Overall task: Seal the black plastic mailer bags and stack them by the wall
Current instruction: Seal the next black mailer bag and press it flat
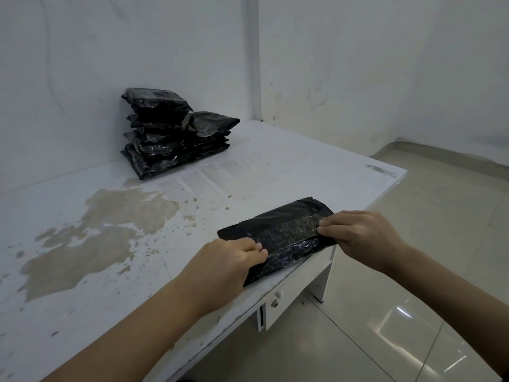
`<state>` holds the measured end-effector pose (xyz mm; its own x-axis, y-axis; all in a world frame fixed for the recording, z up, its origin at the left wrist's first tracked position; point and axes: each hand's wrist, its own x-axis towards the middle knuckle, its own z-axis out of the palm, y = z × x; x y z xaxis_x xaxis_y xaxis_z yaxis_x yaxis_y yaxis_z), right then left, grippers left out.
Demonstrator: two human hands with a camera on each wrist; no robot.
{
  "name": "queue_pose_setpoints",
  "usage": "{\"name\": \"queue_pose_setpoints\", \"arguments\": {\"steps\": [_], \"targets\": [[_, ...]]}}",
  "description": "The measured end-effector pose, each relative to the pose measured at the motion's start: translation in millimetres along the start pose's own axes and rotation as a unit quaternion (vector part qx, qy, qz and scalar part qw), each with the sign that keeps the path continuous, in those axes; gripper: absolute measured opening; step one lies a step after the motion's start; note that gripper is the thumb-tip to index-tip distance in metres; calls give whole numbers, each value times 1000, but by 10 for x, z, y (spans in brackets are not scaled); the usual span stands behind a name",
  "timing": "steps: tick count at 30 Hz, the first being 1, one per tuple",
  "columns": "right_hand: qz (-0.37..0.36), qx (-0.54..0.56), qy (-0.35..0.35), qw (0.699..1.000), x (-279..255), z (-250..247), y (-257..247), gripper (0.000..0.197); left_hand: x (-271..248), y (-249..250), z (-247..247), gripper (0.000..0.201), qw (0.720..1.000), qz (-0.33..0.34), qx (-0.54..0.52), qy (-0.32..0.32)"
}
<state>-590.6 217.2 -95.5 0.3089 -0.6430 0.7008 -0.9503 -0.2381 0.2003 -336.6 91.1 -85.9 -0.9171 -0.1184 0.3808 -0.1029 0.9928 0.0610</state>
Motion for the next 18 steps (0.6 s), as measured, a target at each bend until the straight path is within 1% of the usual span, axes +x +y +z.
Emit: {"name": "queue_pose_setpoints", "arguments": {"steps": [1,3,5,7,8,9,10,11,12,13,14,15,16,17,18], "targets": [[18,0,-10,1000,-7,5,-16,34,0,2,-3,31,1000,-3,1,-2],[61,9,-31,998,-17,23,-26,36,-7,19,-27,30,1000,-2,4,-12],[93,28,-46,994,-29,52,-22,28,-22,36,-41,35,1000,1,5,-24],[127,78,-76,986,-22,18,-17,21,-12,72,-102,40,999,-11,1,-40],[156,119,-89,976,-11,-11,-26,23,1,108,-141,40,998,-39,-7,-53],[205,159,-96,961,12,-44,-35,25,17,148,-167,40,995,-84,-22,-52],[263,189,-100,941,47,-71,-44,23,53,192,-193,37,987,-143,-45,-53],[313,205,-98,922,90,-77,-51,22,113,236,-210,39,979,-192,-52,-33],[348,196,-90,913,143,-63,-61,30,195,274,-209,50,973,-229,-25,-13],[368,166,-91,910,199,-39,-84,41,288,303,-181,60,967,-255,11,-6],[382,123,-111,909,267,-14,-124,48,373,330,-139,59,962,-270,40,3],[392,73,-150,905,339,15,-187,47,421,359,-83,49,956,-287,55,4],[398,28,-188,898,398,42,-263,41,443,386,-22,39,952,-302,53,5],[400,1,-203,894,425,79,-324,31,443,392,56,31,955,-293,46,17],[397,1,-206,895,431,117,-367,21,420,390,138,27,960,-275,41,24]]}}
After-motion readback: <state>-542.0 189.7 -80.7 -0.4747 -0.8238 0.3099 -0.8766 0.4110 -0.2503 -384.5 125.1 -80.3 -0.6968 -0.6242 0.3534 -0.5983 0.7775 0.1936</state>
